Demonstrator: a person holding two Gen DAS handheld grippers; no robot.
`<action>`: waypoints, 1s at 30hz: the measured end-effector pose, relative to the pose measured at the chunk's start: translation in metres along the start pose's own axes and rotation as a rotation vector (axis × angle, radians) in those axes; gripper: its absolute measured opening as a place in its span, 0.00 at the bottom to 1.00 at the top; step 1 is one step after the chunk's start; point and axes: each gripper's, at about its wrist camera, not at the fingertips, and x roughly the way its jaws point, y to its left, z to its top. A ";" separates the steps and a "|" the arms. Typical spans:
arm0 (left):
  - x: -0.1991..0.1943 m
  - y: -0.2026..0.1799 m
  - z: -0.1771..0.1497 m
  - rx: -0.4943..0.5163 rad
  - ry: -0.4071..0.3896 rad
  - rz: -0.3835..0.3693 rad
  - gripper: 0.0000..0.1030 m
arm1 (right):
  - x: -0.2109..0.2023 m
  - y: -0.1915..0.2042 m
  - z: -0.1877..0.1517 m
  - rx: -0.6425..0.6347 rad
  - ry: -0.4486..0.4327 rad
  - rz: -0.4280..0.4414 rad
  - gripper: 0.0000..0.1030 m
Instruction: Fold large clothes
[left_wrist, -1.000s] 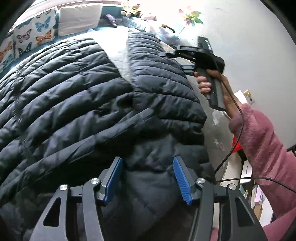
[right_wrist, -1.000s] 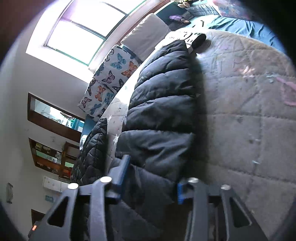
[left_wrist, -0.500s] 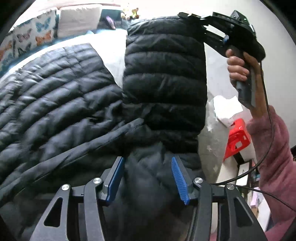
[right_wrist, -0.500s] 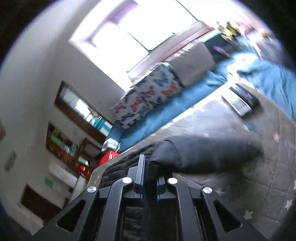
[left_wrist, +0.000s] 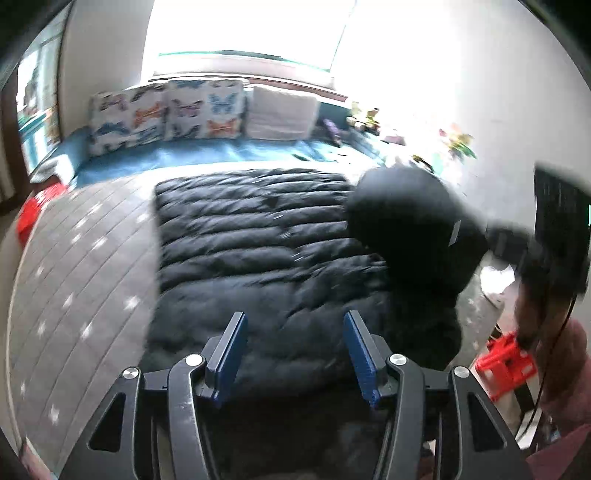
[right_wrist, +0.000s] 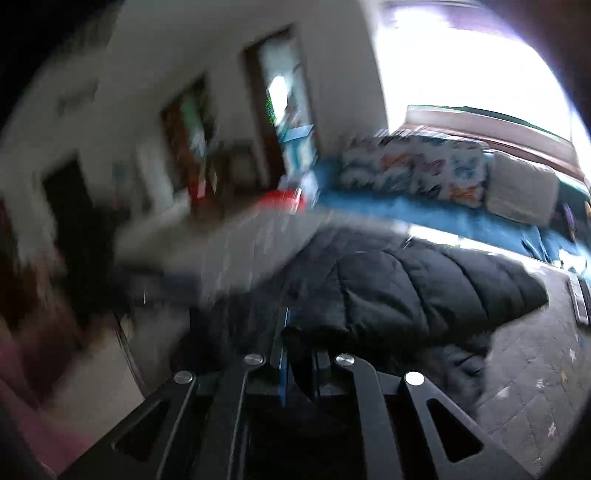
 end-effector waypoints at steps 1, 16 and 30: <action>-0.006 0.008 -0.006 -0.016 -0.002 0.002 0.56 | 0.019 0.014 -0.012 -0.051 0.056 -0.010 0.11; -0.022 0.071 -0.059 -0.188 -0.014 0.055 0.56 | 0.002 -0.014 -0.058 0.210 0.170 0.112 0.26; -0.057 0.074 -0.071 -0.237 -0.074 0.091 0.56 | 0.060 0.017 -0.017 0.113 0.200 0.019 0.26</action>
